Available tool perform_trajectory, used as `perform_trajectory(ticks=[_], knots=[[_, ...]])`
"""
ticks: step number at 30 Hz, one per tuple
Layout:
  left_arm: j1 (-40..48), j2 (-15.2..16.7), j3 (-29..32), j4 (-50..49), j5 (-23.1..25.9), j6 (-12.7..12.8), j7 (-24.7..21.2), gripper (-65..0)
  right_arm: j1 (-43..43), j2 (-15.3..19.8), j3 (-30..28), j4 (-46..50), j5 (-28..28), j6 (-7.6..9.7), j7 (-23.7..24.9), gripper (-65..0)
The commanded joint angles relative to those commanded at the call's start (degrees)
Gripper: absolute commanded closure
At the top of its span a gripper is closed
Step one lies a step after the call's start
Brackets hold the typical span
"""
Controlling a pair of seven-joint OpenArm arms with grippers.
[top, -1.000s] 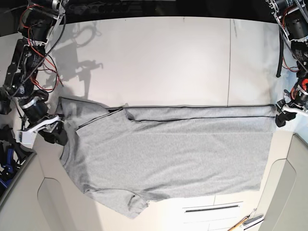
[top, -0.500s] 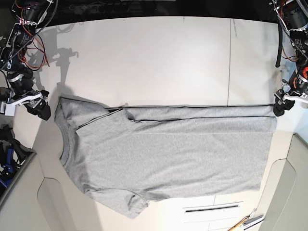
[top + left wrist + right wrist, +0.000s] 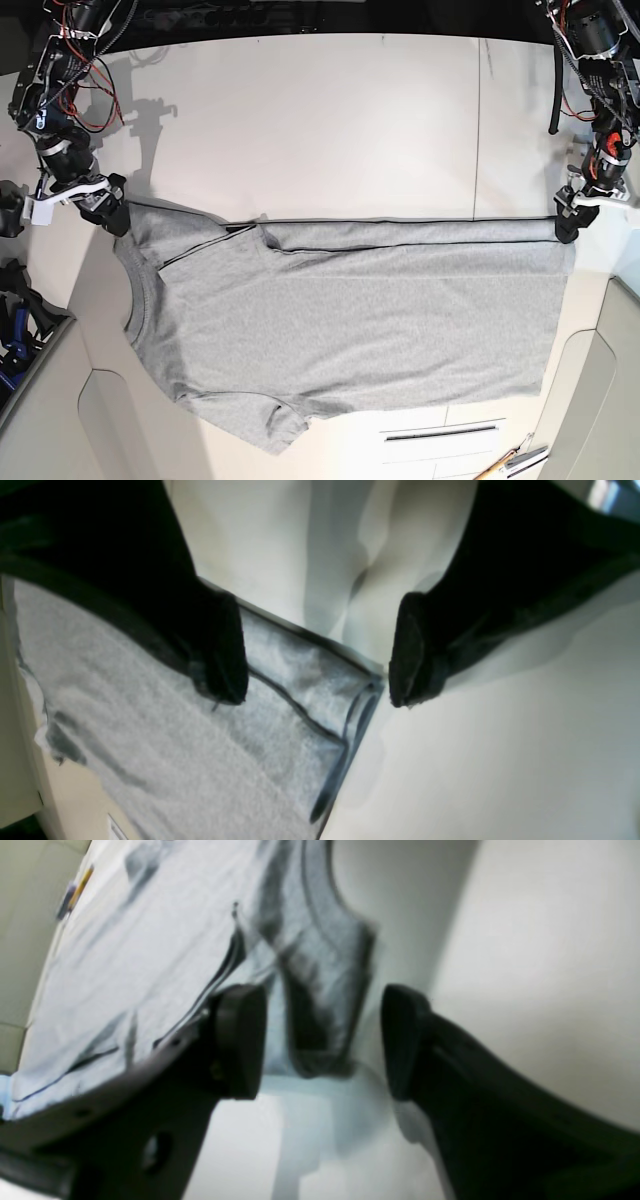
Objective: Fold the T-shirt properly
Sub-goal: 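Lower the folded edge onto the shirt and open both grippers, then grasp the folded shirt and drag it toward the robot with both grippers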
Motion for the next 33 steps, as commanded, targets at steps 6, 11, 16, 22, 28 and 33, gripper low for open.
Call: perform_trajectory(ticks=[6,11,16,22,28,33], knots=[[-0.04,0.39,3.82,0.00,1.20,0.45,-2.62,-47.4,0.04,-2.27,-2.86,-0.09,-3.02,-1.97,2.36,-36.1],[0.00,2.05,4.39,0.00,3.21,0.82,-3.34,-47.4,0.07,-3.32,-2.86,-0.09,-3.02,-1.97,2.56,-36.1],[-0.02,2.58,4.42,0.00,3.17,3.07,-2.91,-47.4,0.72,-3.32,-2.86,-1.95,-3.52,-1.97,3.37,-36.1],[-0.02,2.69,4.42,0.00,3.17,5.04,-2.93,-47.0,4.11,-3.30,-2.86,-10.84,-3.45,-1.86,5.07,-36.0],[-0.02,2.67,4.42,0.00,3.15,5.04,-2.71,-16.5,6.40,-4.15,-2.86,-12.52,-3.48,-0.61,4.96,-30.0],[-0.35,2.64,4.42,0.00,3.17,2.99,-2.51,0.0,6.86,-4.42,-3.08,-12.52,-3.43,0.52,4.87,-9.8]])
